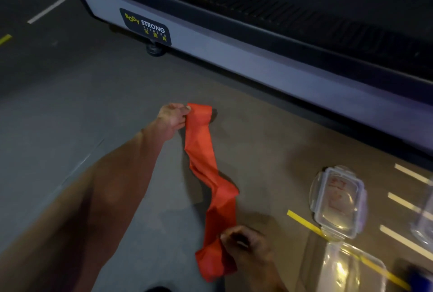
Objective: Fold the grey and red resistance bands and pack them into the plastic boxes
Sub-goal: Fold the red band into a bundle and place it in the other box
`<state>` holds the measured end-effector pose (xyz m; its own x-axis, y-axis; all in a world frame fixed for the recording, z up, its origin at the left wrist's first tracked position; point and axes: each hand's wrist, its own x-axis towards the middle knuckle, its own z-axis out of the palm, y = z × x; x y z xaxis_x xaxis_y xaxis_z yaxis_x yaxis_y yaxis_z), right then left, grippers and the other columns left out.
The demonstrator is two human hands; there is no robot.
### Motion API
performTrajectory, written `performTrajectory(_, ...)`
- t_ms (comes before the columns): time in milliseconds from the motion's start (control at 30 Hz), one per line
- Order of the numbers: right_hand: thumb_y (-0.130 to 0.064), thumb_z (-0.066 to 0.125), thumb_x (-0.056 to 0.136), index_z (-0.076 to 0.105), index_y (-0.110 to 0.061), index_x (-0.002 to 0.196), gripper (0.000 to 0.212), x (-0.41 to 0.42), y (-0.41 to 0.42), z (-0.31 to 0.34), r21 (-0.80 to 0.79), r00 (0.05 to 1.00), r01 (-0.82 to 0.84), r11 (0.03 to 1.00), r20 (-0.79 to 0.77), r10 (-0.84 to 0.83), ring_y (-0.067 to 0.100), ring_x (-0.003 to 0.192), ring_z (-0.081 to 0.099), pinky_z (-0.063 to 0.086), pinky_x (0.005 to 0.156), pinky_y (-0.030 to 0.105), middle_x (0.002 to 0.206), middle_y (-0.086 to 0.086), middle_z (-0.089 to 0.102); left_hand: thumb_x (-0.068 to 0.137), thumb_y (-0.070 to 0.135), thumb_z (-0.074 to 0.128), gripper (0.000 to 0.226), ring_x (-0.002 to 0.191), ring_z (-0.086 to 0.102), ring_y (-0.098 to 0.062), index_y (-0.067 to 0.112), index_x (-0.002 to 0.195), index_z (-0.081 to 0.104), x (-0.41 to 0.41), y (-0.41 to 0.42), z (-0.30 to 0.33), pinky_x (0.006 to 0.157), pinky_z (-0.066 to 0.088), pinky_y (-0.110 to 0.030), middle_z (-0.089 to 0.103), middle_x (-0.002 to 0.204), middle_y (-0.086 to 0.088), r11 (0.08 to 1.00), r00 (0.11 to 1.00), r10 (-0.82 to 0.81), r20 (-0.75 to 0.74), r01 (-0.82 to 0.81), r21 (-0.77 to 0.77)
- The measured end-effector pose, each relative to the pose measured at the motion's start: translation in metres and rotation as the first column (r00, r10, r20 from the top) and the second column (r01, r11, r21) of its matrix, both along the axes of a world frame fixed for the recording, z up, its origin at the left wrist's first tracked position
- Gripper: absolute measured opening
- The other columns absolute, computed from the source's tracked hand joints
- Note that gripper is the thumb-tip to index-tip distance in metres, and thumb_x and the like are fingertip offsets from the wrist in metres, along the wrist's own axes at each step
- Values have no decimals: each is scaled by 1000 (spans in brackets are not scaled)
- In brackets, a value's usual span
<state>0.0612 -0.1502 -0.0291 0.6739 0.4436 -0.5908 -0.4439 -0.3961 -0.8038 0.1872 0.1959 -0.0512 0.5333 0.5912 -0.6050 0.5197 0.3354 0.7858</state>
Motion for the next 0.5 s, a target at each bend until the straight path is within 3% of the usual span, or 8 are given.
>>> performTrajectory(100, 14, 77, 79, 70, -15, 66, 33, -12, -8, 11, -37, 998, -55, 998, 18, 55, -5, 57, 63, 49, 61, 11, 56, -6, 69, 96, 10, 65, 23, 62, 43, -8, 23, 85, 50, -13, -8, -2, 60, 36, -22, 47, 73, 4, 1000, 999, 6, -36, -6, 13)
performTrajectory(167, 10, 78, 80, 71, -12, 68, 27, -19, -13, 21, -54, 996, -78, 996, -45, 75, -6, 52, 62, 48, 56, 11, 55, -5, 68, 93, 9, 69, 23, 59, 43, -13, 21, 81, 53, -26, -15, -4, 54, 34, -24, 48, 66, 3, 989, 995, 21, -98, -7, 147)
performTrajectory(233, -1, 77, 86, 73, -14, 74, 18, -26, -17, 31, -54, 987, -127, 990, -110, 120, 0, 53, 63, 48, 56, 14, 58, -3, 69, 93, 11, 69, 28, 59, 45, -18, 18, 70, 54, -44, -23, -11, 52, 33, -23, 47, 58, 2, 971, 986, -17, -165, 56, 233)
performTrajectory(300, -13, 76, 90, 77, -19, 81, 11, -30, -22, 41, -64, 976, -192, 979, -117, 183, 3, 61, 65, 50, 61, 17, 70, 1, 74, 97, 15, 64, 26, 57, 48, -19, 17, 72, 56, -67, -42, -14, 54, 39, -23, 51, 62, -3, 967, 959, -118, -258, 170, 190)
performTrajectory(367, -12, 77, 89, 78, -19, 81, 11, -33, -23, 50, -44, 979, -190, 981, -89, 185, 1, 64, 64, 48, 63, 14, 73, 2, 75, 98, 18, 63, 26, 56, 52, -20, 16, 73, 59, -94, -57, -22, 51, 42, -24, 56, 67, -7, 941, 918, -195, -346, 275, 198)
performTrajectory(500, -2, 77, 87, 76, -14, 75, 17, -44, -22, 66, 32, 996, -73, 997, -53, 75, 2, 70, 66, 45, 67, 13, 79, 7, 78, 95, 30, 70, 17, 79, 67, -28, 18, 85, 62, -145, -89, -32, 75, 59, -42, 66, 86, -10, 936, 929, -98, -356, 208, 283)
